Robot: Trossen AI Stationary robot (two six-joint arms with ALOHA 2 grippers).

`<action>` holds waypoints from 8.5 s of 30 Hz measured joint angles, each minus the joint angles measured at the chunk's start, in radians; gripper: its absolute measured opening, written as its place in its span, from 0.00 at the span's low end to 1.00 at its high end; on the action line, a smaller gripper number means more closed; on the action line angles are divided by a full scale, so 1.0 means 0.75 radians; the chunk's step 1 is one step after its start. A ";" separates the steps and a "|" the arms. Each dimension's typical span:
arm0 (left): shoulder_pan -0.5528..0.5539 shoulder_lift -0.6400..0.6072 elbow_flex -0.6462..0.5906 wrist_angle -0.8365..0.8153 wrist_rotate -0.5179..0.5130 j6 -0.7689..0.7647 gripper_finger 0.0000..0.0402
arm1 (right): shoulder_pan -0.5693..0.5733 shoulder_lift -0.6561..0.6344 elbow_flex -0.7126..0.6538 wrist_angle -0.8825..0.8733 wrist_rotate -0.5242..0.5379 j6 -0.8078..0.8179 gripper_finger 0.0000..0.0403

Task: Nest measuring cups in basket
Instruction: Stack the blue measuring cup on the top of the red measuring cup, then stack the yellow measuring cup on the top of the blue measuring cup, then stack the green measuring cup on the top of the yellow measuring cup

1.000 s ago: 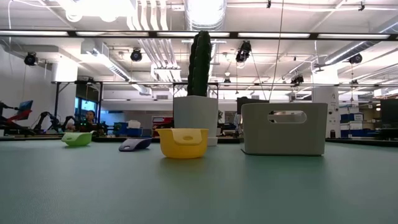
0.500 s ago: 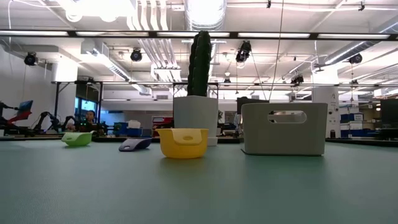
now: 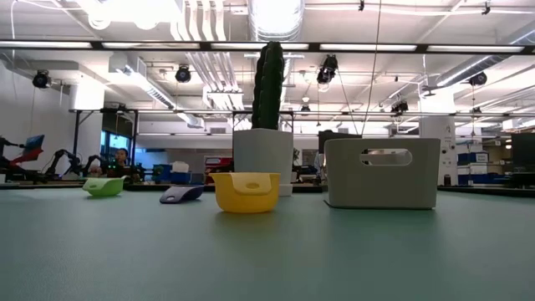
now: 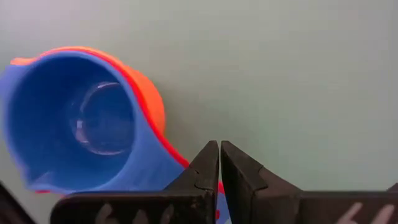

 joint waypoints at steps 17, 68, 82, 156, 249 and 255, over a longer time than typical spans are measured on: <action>-0.005 0.052 0.002 0.000 0.074 0.008 0.00 | 0.000 0.000 0.000 0.000 0.001 0.000 0.02; 0.494 -0.305 0.077 -0.073 -0.849 1.741 0.00 | 0.000 0.018 -0.017 -0.011 0.106 0.184 0.02; 0.616 -0.517 -0.322 0.651 -0.695 1.446 0.00 | 0.000 0.077 -0.002 -0.066 0.173 0.246 0.02; 0.858 0.282 0.124 0.744 -0.432 1.127 0.02 | 0.001 0.050 0.063 -0.319 0.173 0.245 0.02; 0.062 -0.128 -0.026 -0.257 0.027 -0.109 0.18 | -0.001 0.070 0.120 -0.317 0.176 0.103 0.02; 0.065 -0.128 0.033 -0.290 -0.010 -0.007 0.18 | 0.000 0.070 0.120 -0.317 0.176 0.103 0.02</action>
